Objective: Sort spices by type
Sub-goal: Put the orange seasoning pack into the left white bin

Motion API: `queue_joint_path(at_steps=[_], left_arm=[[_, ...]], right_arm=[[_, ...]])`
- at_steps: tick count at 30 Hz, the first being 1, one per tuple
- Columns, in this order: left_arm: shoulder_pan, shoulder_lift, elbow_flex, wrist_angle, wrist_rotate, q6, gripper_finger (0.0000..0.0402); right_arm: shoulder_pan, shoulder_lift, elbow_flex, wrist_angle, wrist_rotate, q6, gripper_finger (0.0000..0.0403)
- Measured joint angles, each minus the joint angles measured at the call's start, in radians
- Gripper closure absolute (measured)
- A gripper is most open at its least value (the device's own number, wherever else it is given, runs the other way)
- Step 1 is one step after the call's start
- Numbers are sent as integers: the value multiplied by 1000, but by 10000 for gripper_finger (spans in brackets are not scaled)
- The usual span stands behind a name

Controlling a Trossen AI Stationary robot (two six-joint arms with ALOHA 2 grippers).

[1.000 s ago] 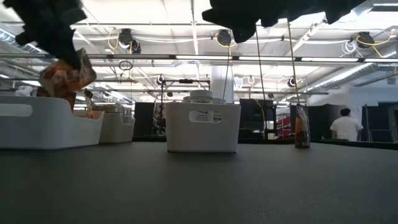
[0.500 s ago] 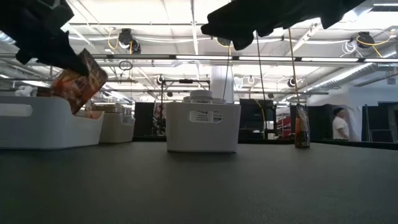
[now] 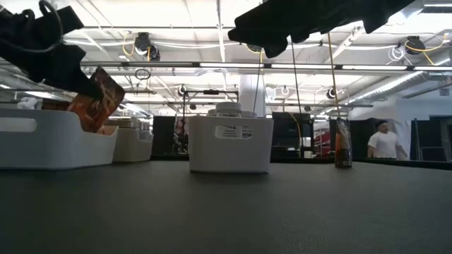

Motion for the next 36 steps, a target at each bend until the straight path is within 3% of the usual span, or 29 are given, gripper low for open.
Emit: queue_joint_path(at_steps=[11, 17, 31, 36], left_arm=[[0, 117, 0, 50, 14, -26, 387], [3, 128, 0, 50, 65, -27, 353], [3, 127, 0, 33, 106, 18, 344], [3, 127, 0, 34, 123, 29, 305]], right_arm=[[0, 0, 0, 3, 0, 1, 257], [0, 0, 0, 5, 0, 1, 257], [0, 0, 0, 6, 0, 1, 257], [0, 0, 0, 6, 0, 1, 257]])
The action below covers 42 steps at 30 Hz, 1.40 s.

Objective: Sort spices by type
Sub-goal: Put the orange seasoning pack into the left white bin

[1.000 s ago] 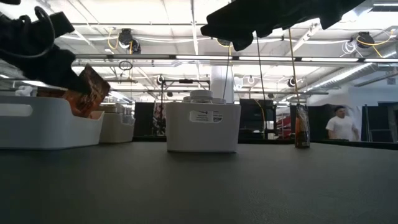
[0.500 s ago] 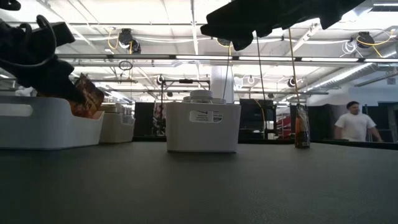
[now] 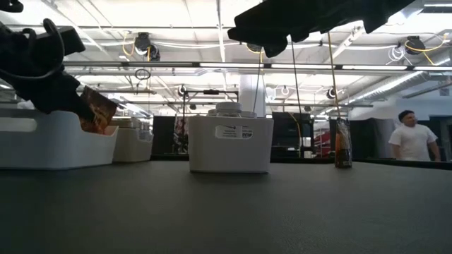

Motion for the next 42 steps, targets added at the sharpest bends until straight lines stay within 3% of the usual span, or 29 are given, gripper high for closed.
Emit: queue_joint_path(at_steps=[7, 11, 21, 26, 31, 34, 37, 42], left_arm=[[0, -2, 25, -2, 20, 2, 200], [0, -4, 82, -54, 26, 51, 164], [0, -5, 289, -336, 26, 52, 150], [5, -47, 400, -357, 5, 25, 150], [32, -175, 479, -355, 19, 31, 150], [54, -268, 496, -306, 21, 154, 150], [97, -350, 496, -191, 27, 331, 150], [244, -421, 497, 169, 117, 781, 150]], right_arm=[[0, 0, 0, 0, 0, -3, 257], [0, 0, 0, 0, 0, -5, 257], [-7, 0, 0, 0, 0, -8, 257], [-7, 0, 0, 0, 0, -6, 257], [-6, 0, 0, 0, 1, -1, 257], [-6, -11, 6, -37, 1, 1, 257], [-12, -68, 42, -197, 9, 0, 257], [-25, -217, 80, -478, 109, 0, 257]])
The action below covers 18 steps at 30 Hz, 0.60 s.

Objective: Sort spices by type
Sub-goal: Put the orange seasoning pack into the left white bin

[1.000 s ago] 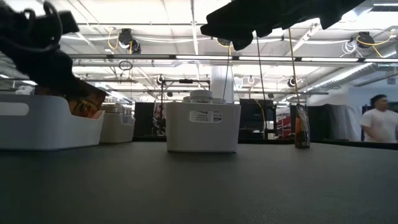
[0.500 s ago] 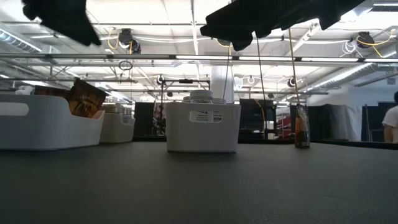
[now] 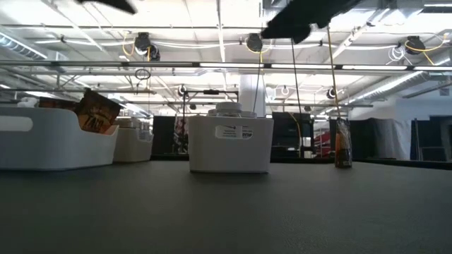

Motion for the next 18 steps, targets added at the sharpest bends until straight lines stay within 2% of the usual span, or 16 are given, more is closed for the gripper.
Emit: queue_joint_path(at_steps=[4, 7, 13, 15, 18], left_arm=[[200, 16, 0, 293, 204, 316, 150], [381, 66, 1, 419, 377, 443, 150], [734, 236, 47, 541, 740, 476, 150], [809, 312, 99, 534, 791, 458, 150], [882, 426, 219, 476, 797, 429, 150]], right_arm=[[-15, -117, 1, -146, 50, 46, 257], [-20, -160, 1, -233, 51, 136, 257], [-11, -163, -56, -271, 46, 258, 257], [-11, -155, -92, -267, 46, 268, 257], [-12, -153, -146, -261, 47, 277, 257]])
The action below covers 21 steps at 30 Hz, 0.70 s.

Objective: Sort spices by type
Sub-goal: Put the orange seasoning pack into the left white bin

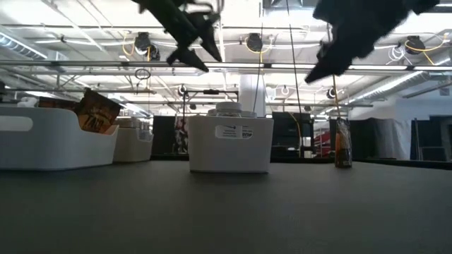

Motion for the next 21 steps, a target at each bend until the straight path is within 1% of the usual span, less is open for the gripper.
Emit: queue_joint_path(at_steps=[4, 7, 9, 15, 19, 21], left_arm=[[48, 162, 186, -158, 11, -7, 150], [43, 272, 299, -254, 16, -20, 150], [36, 338, 349, -289, 31, -33, 150], [23, 481, 432, -391, 44, -60, 150], [24, 521, 434, -384, 44, -84, 150], [24, 536, 434, -381, 61, -86, 150]], right_arm=[[-8, 0, -71, 59, 1, -33, 257], [-14, 0, -105, 104, 2, -53, 257], [-16, 0, -123, 115, 2, -56, 257], [-15, 0, -131, 112, -2, -76, 257], [-15, 0, -131, 102, -5, -101, 257], [-15, 0, -131, 94, -7, -106, 257]])
